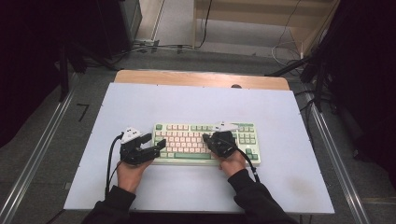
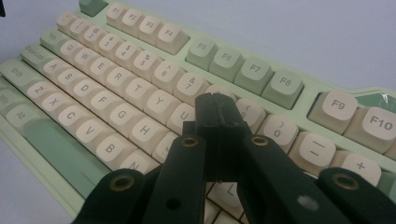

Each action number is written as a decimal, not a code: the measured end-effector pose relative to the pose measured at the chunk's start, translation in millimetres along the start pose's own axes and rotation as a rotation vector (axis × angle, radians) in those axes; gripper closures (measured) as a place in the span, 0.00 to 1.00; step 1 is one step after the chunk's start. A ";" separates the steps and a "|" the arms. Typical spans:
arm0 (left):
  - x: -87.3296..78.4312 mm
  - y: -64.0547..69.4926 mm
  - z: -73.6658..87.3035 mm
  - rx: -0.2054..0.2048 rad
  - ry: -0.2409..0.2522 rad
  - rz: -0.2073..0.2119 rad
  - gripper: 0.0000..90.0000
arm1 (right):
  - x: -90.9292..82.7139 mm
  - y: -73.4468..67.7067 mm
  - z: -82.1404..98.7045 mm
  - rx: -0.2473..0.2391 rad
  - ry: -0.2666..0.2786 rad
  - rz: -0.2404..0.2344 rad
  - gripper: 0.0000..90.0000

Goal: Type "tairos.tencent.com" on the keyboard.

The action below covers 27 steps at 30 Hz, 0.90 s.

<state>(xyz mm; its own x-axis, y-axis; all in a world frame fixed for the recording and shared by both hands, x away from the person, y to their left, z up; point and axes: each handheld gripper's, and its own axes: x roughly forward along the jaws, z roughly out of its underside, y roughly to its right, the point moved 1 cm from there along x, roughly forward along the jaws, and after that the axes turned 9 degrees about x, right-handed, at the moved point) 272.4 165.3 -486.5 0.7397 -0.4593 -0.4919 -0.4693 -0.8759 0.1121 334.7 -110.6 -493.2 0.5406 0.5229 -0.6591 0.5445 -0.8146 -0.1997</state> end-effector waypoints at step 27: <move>10.6 8.0 -4.9 0.067 0.005 0.082 0.81 | -27.8 11.0 -2.8 0.055 0.116 -0.018 0.26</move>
<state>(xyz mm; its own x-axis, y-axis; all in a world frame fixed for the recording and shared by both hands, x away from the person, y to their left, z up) 278.8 152.7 -486.5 0.6999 -0.5295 -0.4793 -0.5591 -0.8238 0.0936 327.5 -133.4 -475.0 0.6030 0.5608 -0.5674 0.5211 -0.8154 -0.2522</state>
